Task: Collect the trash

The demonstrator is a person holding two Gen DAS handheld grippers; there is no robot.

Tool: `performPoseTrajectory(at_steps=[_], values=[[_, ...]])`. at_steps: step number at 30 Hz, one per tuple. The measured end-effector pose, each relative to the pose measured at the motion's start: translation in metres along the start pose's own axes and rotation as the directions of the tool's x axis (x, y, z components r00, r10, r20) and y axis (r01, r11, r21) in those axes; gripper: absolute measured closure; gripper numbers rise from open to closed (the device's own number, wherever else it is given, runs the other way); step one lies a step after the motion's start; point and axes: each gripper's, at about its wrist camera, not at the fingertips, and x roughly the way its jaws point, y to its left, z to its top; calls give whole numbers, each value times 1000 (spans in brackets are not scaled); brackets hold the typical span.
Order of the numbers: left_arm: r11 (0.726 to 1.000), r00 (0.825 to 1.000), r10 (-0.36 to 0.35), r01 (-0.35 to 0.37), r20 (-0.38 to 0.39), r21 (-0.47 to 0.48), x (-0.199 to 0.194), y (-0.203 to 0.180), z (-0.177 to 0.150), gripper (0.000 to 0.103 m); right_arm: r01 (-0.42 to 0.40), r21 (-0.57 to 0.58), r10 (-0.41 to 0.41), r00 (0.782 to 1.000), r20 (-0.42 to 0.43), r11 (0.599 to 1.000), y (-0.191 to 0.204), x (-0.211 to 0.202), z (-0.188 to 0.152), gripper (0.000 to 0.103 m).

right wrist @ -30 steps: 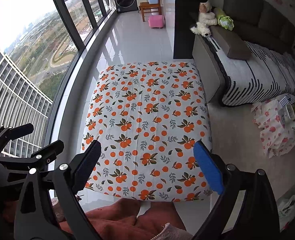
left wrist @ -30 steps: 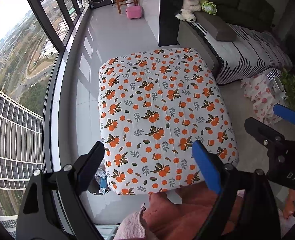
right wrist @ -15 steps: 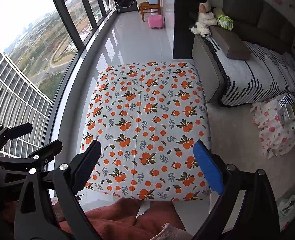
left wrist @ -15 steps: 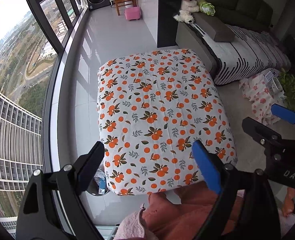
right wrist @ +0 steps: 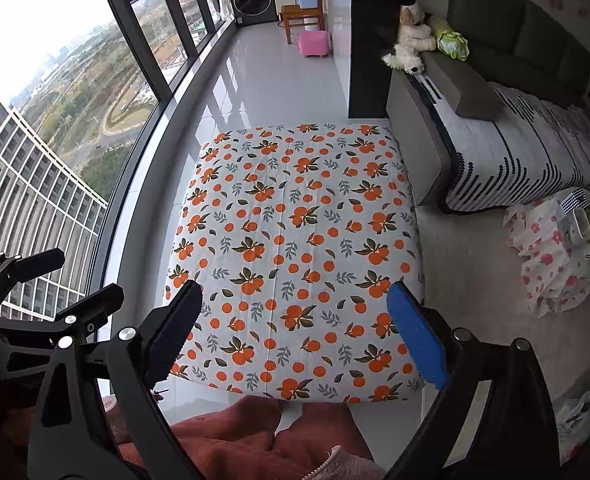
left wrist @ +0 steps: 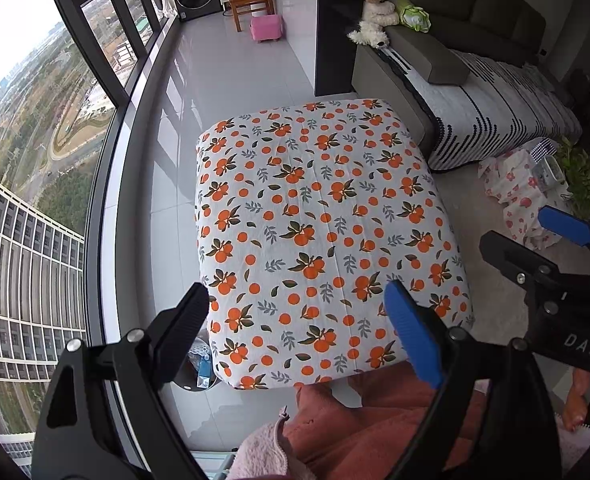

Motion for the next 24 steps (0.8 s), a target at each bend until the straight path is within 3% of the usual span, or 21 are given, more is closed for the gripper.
performPoseTrajectory(at_steps=[24], values=[[999,999,-35,36,19,-3,-7,-2,-6,14,1,1,-1,1000,3,1000,-1,0,-2,13]])
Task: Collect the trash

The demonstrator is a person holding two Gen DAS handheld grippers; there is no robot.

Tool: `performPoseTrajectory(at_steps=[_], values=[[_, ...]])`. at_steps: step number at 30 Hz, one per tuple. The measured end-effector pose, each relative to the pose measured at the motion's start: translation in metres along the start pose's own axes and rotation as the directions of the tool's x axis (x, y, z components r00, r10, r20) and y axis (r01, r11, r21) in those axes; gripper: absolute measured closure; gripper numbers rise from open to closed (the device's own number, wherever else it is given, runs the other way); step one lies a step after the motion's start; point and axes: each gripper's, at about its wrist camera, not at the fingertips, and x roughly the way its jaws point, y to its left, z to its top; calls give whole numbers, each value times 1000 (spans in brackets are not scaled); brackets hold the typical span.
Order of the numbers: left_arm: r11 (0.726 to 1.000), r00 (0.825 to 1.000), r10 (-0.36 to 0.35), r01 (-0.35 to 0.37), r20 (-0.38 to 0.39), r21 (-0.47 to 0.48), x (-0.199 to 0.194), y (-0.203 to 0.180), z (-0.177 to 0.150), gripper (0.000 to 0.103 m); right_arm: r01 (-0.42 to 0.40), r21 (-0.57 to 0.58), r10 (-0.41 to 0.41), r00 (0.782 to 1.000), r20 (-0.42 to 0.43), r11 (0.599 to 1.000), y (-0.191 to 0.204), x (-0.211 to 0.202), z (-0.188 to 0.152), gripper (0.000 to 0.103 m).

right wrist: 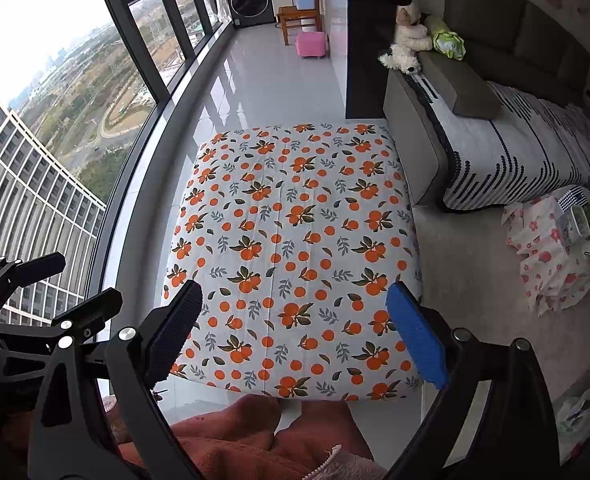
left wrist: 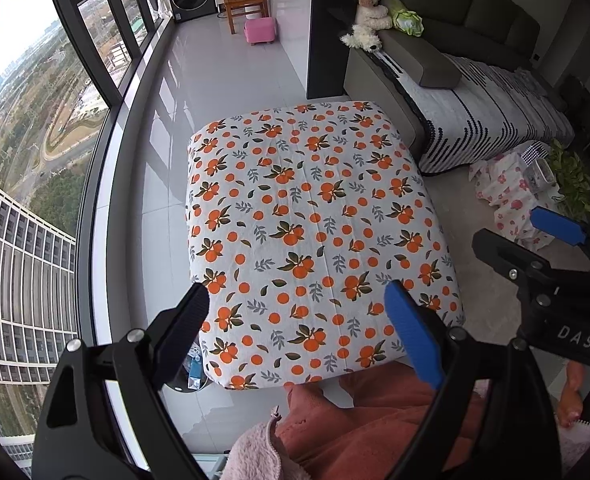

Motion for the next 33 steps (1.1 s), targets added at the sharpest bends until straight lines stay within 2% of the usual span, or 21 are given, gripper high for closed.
performPoseTrajectory(at_steps=[8,33], values=[[1000,1000,31,-31,5,-1,1,1,0,14,-1,0,1,1000,0,1000,0,0,0,13],[999,999,35,-35,7,-1,3,5,-4,14,-2,2,2,1000,1,1000,0,0,-2,13]])
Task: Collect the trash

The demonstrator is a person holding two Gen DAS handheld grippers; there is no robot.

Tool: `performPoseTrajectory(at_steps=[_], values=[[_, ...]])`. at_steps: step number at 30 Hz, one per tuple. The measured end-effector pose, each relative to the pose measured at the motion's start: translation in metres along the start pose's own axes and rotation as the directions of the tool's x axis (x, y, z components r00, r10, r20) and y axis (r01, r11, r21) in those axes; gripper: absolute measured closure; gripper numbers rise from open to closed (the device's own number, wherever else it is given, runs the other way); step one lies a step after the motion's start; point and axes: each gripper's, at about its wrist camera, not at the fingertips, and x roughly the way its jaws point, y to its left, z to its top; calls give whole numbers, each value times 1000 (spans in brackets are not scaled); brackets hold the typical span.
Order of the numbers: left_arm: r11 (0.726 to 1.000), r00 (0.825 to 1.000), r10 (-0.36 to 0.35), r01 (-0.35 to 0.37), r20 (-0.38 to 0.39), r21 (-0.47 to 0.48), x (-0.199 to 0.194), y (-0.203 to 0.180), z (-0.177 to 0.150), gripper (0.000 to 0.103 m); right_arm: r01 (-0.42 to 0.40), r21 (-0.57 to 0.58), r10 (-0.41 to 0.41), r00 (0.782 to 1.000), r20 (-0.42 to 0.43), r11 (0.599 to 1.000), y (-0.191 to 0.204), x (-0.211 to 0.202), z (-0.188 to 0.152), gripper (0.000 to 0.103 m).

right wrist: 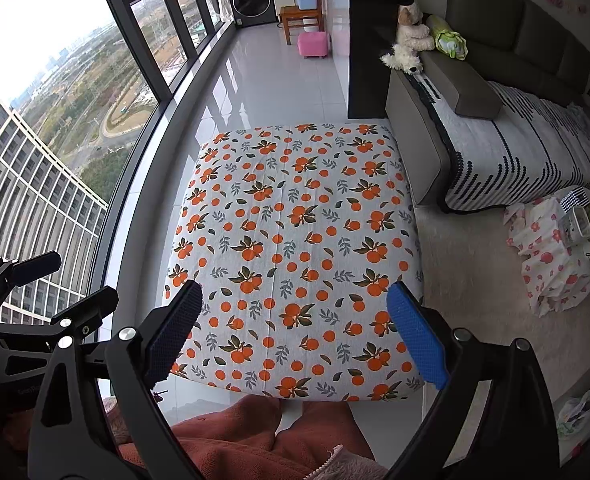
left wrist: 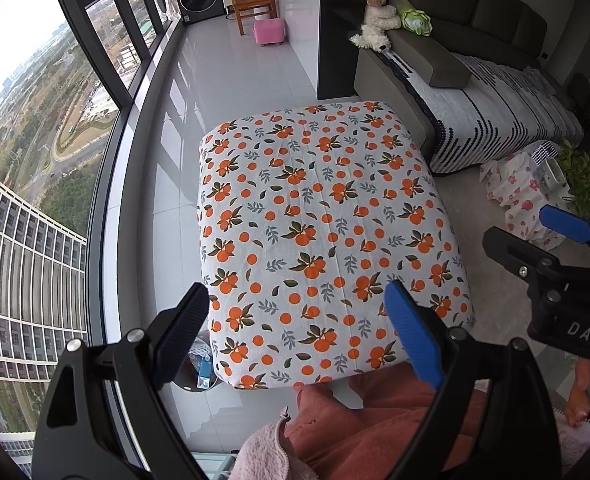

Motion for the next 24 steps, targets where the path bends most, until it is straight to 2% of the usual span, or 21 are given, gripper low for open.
performPoseTrajectory(at_steps=[13,24], values=[[1000,1000,15,-15,13,8,-4,2,-1,14,1,0,-1,1000,1,1000,0,0,-1,13],[999,999,40,-40,-5,-20,0,5,-3,14,1,3,-1,1000,2,1000,0,-1,-1,13]])
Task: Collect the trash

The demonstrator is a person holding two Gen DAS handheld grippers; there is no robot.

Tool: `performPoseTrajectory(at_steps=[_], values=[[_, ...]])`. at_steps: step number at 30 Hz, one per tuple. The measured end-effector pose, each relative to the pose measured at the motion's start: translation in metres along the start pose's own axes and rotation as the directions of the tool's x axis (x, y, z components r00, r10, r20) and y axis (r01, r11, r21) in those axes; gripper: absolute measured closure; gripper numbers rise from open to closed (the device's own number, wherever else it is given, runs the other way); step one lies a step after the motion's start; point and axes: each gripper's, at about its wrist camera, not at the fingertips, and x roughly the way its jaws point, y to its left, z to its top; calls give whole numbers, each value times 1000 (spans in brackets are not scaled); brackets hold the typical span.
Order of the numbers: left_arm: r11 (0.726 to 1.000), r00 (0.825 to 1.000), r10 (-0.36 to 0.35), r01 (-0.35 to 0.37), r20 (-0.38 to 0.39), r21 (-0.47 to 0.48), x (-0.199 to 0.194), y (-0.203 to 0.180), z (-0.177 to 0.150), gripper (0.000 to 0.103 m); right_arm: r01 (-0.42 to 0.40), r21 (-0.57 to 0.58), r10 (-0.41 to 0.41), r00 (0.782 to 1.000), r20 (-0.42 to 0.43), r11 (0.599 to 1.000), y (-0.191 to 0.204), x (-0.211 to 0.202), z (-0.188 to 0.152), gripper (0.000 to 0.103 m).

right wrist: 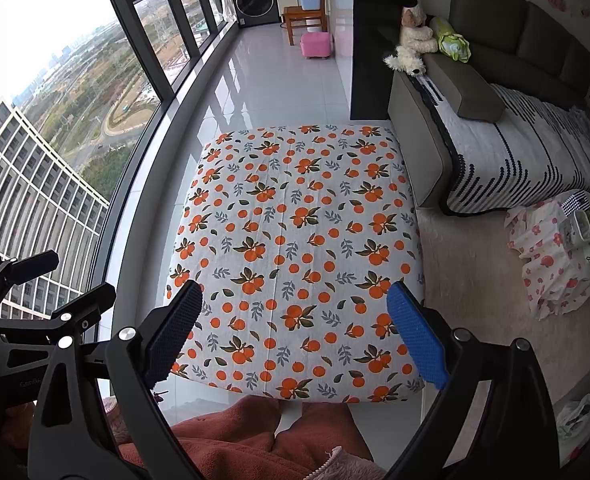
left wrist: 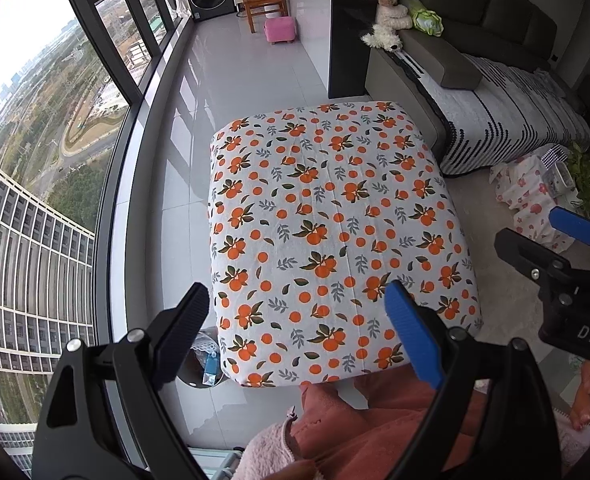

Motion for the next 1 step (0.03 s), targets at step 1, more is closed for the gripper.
performPoseTrajectory(at_steps=[1], values=[[1000,1000,-2,2,1,2,0,0,0,14,0,0,0,1000,0,1000,0,0,0,13]])
